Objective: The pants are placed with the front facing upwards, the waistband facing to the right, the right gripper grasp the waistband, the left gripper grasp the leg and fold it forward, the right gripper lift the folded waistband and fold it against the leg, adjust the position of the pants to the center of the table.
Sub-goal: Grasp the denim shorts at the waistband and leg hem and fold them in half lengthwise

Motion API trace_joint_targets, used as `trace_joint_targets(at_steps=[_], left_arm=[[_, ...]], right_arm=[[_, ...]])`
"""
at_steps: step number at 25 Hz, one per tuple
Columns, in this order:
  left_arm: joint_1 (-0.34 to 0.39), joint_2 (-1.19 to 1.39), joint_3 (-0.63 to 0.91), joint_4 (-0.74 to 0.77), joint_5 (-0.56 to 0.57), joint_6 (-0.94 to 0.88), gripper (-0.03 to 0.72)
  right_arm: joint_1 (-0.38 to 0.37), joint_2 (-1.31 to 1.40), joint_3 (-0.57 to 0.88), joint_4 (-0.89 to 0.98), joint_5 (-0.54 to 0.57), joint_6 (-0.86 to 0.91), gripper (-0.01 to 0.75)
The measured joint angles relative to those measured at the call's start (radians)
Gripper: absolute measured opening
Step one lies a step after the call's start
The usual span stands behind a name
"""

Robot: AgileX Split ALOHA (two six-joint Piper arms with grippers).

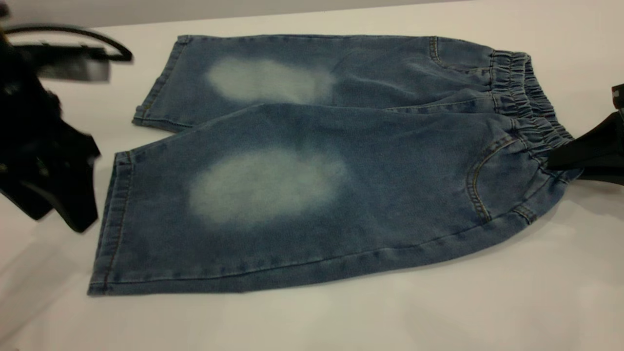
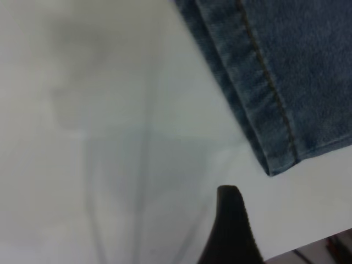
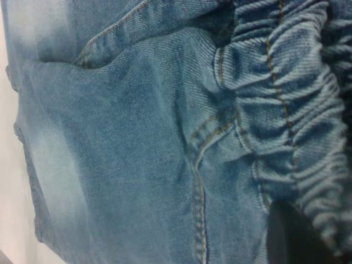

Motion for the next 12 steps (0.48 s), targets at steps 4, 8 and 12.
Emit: trace_joint_targets(at_steps=[4,8,12], left_arm=[[-0.045,0.066,0.0,0.0,-0.008,0.03,0.464],[-0.077,0.12,0.0,0.0,-0.038,0.031,0.464],[-0.08,0.158,0.0,0.003,-0.049,0.031,0.464]], right_arm=[[0.0,0.0,0.0,0.0,0.0,0.0,0.037],[0.0,0.0,0.0,0.0,0.0,0.0,0.037],[0.0,0.0,0.0,-0.001,0.0,0.0,0.037]])
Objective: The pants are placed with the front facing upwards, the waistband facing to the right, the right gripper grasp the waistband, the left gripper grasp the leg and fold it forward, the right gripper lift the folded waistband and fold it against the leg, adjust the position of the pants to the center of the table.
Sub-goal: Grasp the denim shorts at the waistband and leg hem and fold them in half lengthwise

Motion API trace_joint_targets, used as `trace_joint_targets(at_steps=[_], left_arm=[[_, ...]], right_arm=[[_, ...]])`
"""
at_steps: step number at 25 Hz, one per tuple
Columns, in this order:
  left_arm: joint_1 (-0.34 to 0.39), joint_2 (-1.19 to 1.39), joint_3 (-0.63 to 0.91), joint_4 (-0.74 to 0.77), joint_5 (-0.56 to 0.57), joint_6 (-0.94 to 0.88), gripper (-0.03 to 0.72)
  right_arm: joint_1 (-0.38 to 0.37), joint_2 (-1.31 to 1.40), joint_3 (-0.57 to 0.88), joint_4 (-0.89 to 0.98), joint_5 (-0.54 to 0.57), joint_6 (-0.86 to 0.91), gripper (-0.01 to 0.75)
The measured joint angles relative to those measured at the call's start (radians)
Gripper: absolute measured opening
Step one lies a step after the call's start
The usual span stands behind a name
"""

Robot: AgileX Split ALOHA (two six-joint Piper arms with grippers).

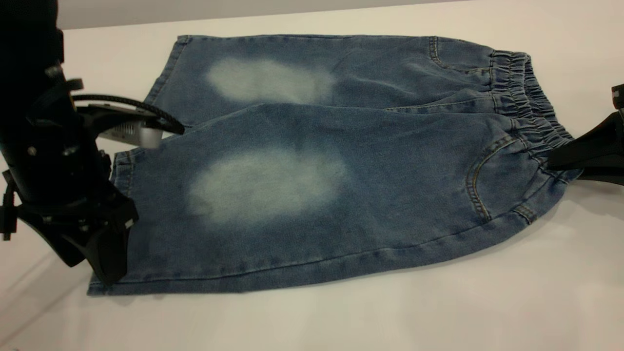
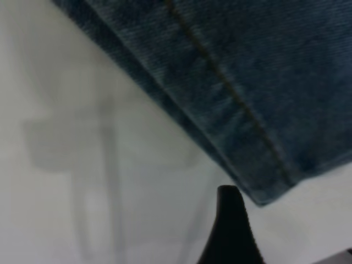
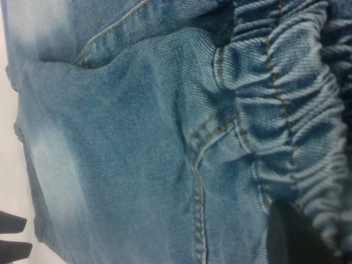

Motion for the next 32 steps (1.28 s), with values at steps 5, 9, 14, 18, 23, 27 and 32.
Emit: trace_joint_targets(at_steps=[5,9,14,18,23,27,32], left_arm=[[0.0,0.028,0.0,0.004,-0.043,0.0,0.464],[0.0,0.051,0.0,-0.002,-0.059,0.0,0.464],[0.0,0.054,0.0,-0.007,-0.066,-0.001,0.464],[0.0,0.054,0.0,-0.007,-0.07,-0.001,0.436],[0.0,0.055,0.0,-0.014,-0.079,-0.002,0.311],[0.0,0.056,0.001,-0.037,-0.086,-0.001,0.183],[0.0,0.056,0.001,-0.037,-0.085,-0.001,0.081]], right_arm=[[0.0,0.0,0.0,-0.001,0.0,0.0,0.037],[0.0,0.0,0.0,-0.002,0.0,0.0,0.037],[0.0,0.0,0.0,-0.003,0.0,0.0,0.037],[0.0,0.0,0.0,-0.003,0.0,0.0,0.037],[0.0,0.0,0.0,-0.003,0.0,0.0,0.037],[0.0,0.0,0.0,-0.003,0.0,0.0,0.037],[0.0,0.0,0.0,-0.003,0.0,0.0,0.037]])
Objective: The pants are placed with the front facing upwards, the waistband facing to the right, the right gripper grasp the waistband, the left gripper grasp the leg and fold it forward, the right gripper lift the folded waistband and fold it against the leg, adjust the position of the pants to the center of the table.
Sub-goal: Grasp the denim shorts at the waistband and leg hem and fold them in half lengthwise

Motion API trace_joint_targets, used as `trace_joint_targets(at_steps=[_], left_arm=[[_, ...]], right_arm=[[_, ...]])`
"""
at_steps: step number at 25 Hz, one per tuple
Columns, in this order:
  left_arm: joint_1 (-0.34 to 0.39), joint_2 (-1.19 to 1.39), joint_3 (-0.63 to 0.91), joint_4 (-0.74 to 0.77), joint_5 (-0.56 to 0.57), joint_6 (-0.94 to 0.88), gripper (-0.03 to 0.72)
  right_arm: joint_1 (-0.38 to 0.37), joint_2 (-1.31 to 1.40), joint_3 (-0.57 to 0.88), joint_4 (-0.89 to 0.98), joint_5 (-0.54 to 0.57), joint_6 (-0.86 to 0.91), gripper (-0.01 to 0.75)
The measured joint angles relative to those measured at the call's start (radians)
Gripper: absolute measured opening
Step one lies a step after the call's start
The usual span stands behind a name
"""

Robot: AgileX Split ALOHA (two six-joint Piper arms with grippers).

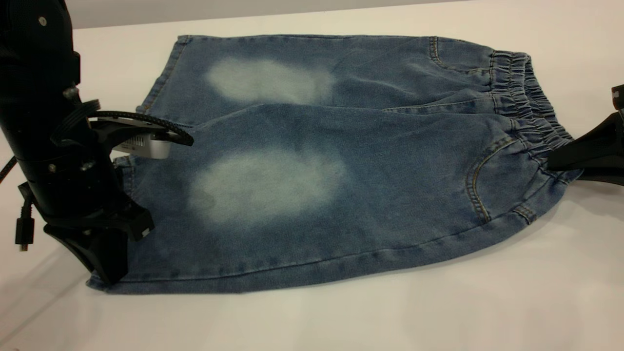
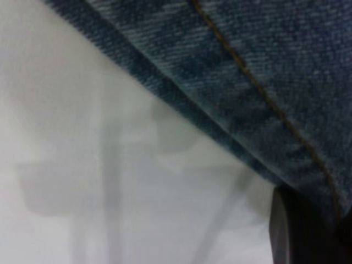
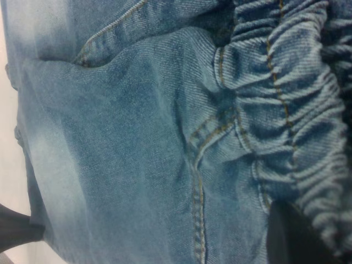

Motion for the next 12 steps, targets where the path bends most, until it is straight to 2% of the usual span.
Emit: trace_joint_targets(at_steps=[2,12], left_arm=[[0.0,-0.003,0.0,0.0,0.005,0.0,0.059],[0.0,-0.135,-0.023,-0.004,0.101,0.005,0.059]], right_arm=[[0.0,0.0,0.0,0.0,0.0,0.0,0.037],[0.0,0.0,0.0,-0.006,0.039,0.0,0.037]])
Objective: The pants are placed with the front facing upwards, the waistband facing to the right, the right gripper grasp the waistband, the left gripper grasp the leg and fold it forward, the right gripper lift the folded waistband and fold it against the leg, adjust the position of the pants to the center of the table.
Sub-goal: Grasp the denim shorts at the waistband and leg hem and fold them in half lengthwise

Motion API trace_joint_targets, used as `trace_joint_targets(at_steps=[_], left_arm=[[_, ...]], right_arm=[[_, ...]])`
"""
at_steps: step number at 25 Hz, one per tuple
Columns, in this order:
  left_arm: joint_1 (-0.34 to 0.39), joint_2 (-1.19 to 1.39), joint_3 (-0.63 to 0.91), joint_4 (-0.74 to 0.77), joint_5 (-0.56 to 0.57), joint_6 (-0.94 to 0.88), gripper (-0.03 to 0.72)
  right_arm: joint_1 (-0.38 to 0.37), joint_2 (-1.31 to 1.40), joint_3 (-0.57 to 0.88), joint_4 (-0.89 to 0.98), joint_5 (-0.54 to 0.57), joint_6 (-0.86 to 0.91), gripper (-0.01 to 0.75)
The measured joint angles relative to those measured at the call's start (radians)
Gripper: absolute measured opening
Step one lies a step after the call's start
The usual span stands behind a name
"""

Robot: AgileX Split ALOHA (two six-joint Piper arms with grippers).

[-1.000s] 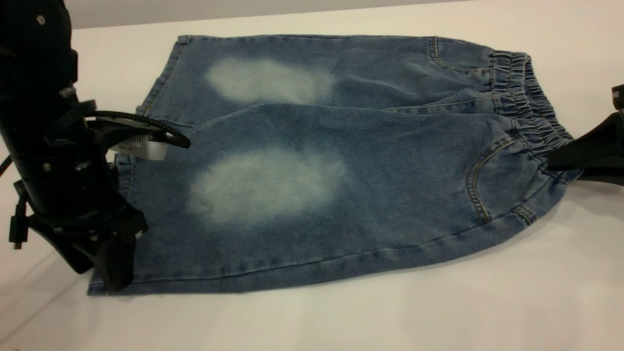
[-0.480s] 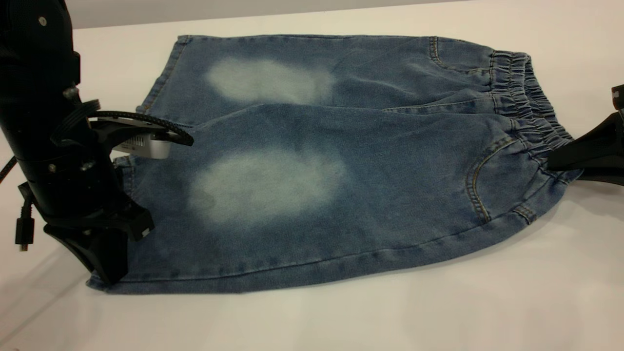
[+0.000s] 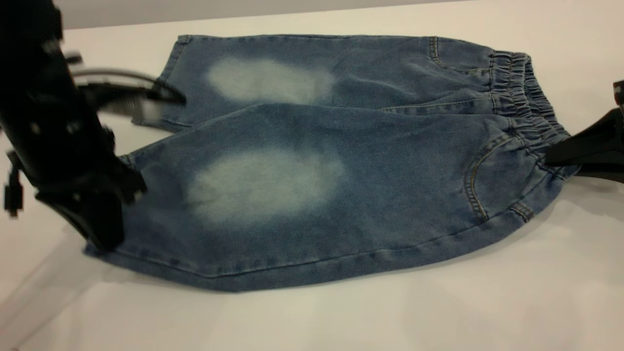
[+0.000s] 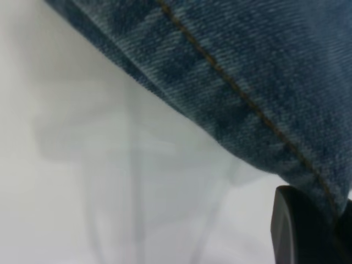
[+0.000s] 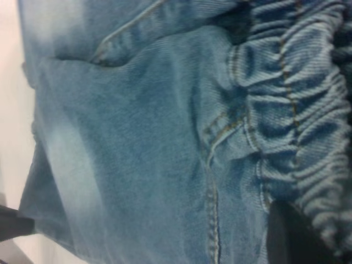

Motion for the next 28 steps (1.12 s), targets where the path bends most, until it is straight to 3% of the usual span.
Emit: trace_joint_targets(at_steps=[6,14,28], left_arm=[[0.0,-0.136,0.0,-0.039,0.052,0.024,0.059],[0.0,-0.285,-0.003,-0.107,0.036,0.076,0.059],[0.0,-0.3,-0.076,-0.254,-0.28,0.186,0.059]], right_arm=[[0.0,-0.01,0.0,-0.011,0.011,0.0,0.037],[0.0,-0.152,0.001,-0.019,0.019,0.0,0.037],[0.0,-0.3,-0.075,-0.011,0.028,0.055,0.037]])
